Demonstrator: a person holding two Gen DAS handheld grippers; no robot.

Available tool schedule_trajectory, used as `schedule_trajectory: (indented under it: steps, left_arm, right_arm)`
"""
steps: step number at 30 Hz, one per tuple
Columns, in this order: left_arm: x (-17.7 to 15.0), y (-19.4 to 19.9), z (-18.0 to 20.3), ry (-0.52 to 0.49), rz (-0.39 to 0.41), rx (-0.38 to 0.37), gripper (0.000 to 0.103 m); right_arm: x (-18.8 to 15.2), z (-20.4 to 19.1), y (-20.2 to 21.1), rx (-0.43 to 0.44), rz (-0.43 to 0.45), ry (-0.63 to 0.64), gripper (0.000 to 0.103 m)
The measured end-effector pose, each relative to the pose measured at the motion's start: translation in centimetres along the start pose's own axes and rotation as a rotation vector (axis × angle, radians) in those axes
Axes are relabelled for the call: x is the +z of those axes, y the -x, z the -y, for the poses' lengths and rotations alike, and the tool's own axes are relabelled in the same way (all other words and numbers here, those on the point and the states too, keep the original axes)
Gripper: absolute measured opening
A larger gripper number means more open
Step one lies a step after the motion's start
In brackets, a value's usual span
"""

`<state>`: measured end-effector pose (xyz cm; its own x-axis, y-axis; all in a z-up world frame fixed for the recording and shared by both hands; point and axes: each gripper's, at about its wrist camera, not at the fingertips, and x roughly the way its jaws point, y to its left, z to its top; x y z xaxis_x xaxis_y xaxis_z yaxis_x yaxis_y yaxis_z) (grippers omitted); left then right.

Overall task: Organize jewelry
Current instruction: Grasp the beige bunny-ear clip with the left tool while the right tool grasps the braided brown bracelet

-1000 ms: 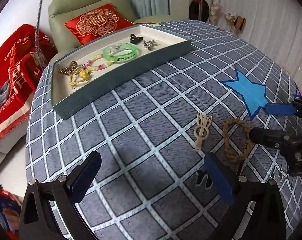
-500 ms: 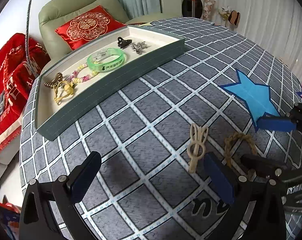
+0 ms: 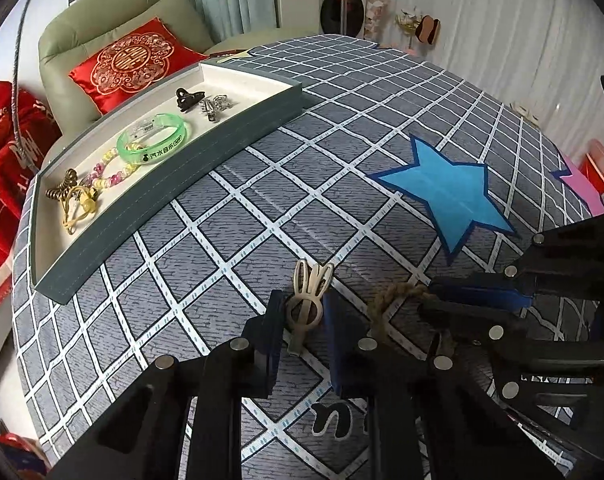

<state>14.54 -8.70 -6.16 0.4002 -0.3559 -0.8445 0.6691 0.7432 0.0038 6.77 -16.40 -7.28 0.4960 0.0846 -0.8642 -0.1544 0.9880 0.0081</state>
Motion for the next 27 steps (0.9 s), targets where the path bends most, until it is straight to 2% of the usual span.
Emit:
schedule_trajectory:
  steps: [13, 20, 27]
  left_arm:
    - [-1.6, 2.7, -2.1, 0.153, 0.069, 0.04, 0.034]
    - [-1.7, 4.9, -3.7, 0.248, 0.122, 0.099, 0.034]
    - [-2.0, 6.2, -5.3, 0.301, 0.157, 0.114, 0.034]
  right_arm:
    - [0.0, 2.0, 2.4, 0.001, 0.062, -0.096, 0.007]
    - [0.9, 2.3, 3.8, 0.005, 0.1, -0.121, 0.007]
    - [2.0, 2.6, 4.7, 0.02, 0.14, -0.144, 0.007]
